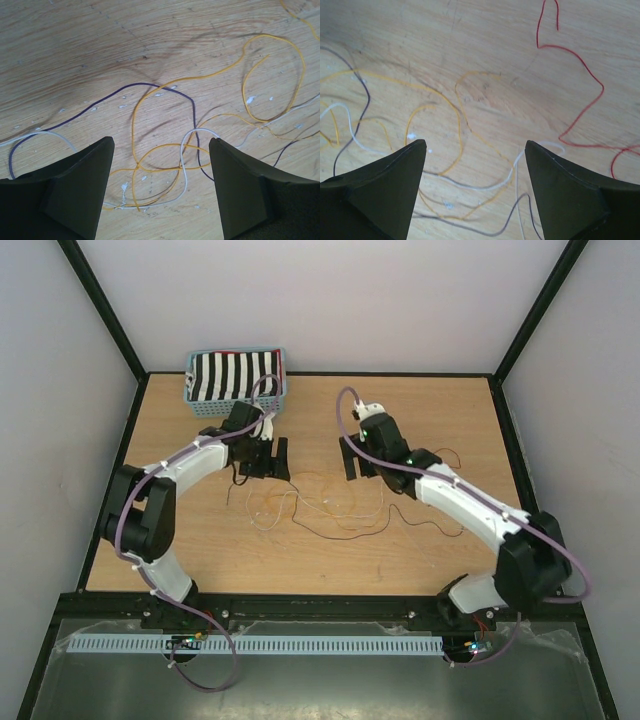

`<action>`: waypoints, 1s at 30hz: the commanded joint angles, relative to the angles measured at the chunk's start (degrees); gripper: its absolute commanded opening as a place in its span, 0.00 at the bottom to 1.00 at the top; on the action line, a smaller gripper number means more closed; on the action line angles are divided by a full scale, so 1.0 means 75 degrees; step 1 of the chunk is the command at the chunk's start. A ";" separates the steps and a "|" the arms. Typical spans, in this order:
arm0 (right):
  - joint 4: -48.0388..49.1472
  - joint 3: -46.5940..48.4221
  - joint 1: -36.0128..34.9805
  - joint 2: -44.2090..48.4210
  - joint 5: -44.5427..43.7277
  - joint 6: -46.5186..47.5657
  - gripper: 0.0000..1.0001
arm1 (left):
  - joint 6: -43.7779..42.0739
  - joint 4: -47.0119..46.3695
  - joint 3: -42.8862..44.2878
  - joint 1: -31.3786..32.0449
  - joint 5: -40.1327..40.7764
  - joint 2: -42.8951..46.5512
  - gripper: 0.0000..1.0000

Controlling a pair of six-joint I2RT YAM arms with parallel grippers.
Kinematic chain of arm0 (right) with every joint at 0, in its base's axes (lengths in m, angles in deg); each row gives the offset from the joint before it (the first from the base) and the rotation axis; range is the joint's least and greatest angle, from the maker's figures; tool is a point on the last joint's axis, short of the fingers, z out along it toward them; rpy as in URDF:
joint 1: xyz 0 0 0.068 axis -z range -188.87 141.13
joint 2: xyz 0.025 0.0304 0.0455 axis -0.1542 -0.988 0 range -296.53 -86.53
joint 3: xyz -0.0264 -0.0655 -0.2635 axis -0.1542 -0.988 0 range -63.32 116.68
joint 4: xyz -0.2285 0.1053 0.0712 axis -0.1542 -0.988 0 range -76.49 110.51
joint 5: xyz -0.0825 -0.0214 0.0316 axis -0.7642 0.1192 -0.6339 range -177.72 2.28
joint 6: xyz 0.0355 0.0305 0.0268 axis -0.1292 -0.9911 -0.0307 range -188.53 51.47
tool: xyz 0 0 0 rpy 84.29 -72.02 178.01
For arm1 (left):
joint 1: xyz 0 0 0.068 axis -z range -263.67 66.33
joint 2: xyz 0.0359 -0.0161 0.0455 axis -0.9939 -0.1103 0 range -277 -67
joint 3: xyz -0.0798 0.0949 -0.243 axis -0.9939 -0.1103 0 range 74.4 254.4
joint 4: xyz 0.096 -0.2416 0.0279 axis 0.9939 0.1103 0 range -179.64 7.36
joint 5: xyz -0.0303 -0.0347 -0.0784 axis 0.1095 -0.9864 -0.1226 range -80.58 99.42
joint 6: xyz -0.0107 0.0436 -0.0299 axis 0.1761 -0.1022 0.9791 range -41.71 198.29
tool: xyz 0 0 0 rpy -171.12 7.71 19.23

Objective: Zip-tie the wires
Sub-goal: Adjust the cable at the center of the board.

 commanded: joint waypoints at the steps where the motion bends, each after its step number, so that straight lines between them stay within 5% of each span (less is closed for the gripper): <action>1: 0.0218 0.0847 0.0372 -0.0984 0.0695 -0.0012 0.91 | -0.0113 0.0017 0.0130 -0.0101 -0.0078 -0.0158 0.79; 15: 0.0236 0.1266 0.0445 -0.2813 0.1566 -0.0268 0.84 | -0.0265 -0.0093 -0.0021 0.0064 -0.0060 -0.0884 0.77; 30: 0.0381 0.1116 0.0445 -0.3291 0.1611 -0.0248 0.70 | -0.0390 0.0046 -0.0204 0.0241 0.0471 -0.1210 0.50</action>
